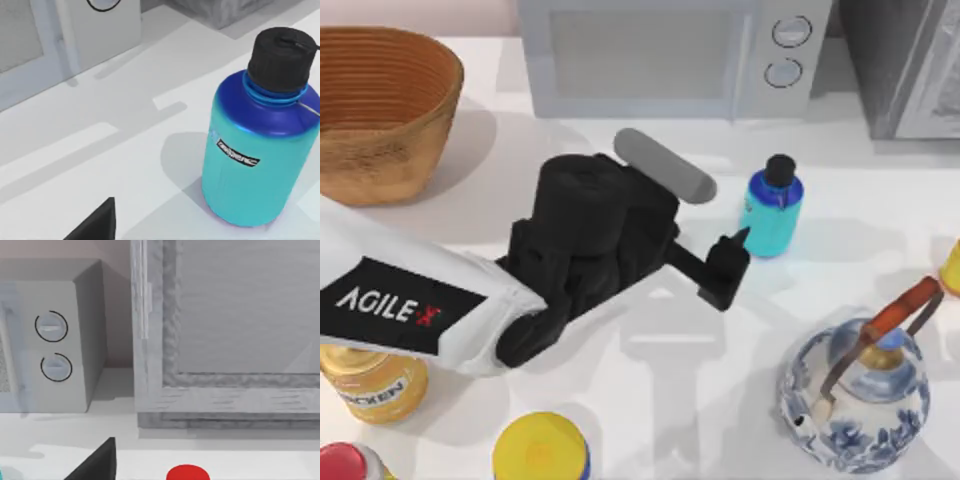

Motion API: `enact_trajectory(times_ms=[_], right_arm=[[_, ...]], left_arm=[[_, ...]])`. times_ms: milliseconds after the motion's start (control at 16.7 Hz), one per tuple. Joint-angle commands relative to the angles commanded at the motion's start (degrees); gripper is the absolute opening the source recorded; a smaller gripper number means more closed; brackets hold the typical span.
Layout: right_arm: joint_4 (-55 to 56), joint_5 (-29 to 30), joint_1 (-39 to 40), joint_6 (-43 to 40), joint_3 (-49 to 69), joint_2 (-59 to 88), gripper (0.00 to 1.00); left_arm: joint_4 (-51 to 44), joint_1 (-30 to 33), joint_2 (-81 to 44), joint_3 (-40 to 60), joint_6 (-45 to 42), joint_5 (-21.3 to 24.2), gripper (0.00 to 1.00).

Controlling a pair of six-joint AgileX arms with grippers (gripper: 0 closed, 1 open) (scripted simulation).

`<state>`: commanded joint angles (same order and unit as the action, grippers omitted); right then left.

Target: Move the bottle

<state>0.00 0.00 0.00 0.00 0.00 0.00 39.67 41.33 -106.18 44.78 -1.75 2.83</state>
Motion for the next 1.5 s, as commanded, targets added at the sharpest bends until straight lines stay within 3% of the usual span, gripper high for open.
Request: enact_trajectory(times_ms=[660, 1200, 1500], right_arm=[[0.0, 0.0, 0.0, 0.0, 0.0, 0.0, 1.0], [0.0, 0.0, 0.0, 0.0, 0.0, 0.0, 1.0], [0.0, 0.0, 0.0, 0.0, 0.0, 0.0, 1.0]], left_arm=[[2.2, 2.3, -6.8, 3.2, -0.1, 0.2, 1.0], [-0.9, 3.2, -23.9, 23.8, 0.2, -0.2, 1.0], [-1.6, 3.3, -26.5, 27.0, 0.2, -0.2, 1.0]])
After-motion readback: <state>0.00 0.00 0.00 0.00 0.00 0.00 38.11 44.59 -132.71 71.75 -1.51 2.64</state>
